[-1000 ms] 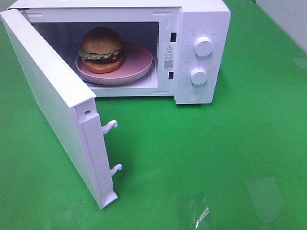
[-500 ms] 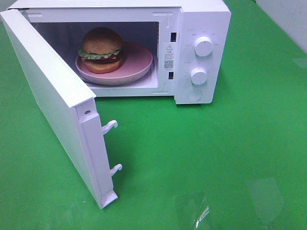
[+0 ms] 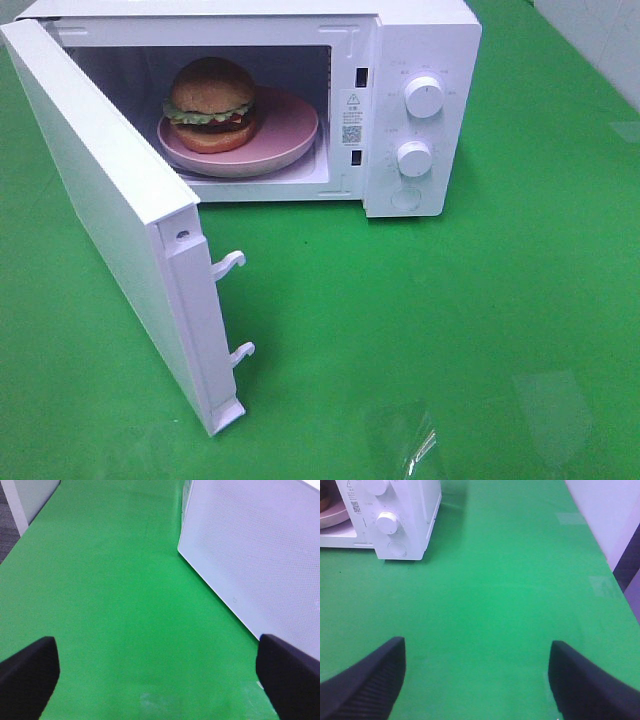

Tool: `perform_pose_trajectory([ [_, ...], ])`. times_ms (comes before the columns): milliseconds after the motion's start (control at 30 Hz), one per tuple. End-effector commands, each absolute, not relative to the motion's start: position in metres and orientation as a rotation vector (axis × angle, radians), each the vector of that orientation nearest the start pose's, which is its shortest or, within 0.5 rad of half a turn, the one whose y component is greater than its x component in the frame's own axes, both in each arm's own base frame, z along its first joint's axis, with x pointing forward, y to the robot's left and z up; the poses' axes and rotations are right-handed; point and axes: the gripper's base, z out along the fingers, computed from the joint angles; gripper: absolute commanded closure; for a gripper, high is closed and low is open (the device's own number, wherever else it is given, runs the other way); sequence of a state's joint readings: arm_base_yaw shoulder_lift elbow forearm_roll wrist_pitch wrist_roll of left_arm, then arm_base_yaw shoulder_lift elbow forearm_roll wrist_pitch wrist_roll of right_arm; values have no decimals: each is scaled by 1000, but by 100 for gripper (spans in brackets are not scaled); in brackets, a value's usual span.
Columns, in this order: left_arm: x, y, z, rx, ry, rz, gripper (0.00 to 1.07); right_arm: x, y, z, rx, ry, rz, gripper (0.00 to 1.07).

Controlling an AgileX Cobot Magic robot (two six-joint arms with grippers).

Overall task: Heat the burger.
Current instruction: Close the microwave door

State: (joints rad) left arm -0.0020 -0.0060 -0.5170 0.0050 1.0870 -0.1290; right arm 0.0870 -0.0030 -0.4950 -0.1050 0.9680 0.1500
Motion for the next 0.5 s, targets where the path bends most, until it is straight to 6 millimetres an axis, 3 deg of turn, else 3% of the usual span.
perform_pose_trajectory([
  [33,-10,0,282,-128,2012,-80,6,-5,-8,284,70,1917,40,32],
  [267,-3,-1,300,-125,1966,-103,6,-5,-8,284,70,1917,40,32],
  [367,11,-1,308,-124,1938,-102,12,-5,-8,284,70,1917,40,32],
  [400,19,-1,310,-125,1945,-93,18,-5,-8,284,70,1917,40,32],
  [500,24,0,311,-124,1951,-82,23,-5,-8,284,70,1917,40,32],
])
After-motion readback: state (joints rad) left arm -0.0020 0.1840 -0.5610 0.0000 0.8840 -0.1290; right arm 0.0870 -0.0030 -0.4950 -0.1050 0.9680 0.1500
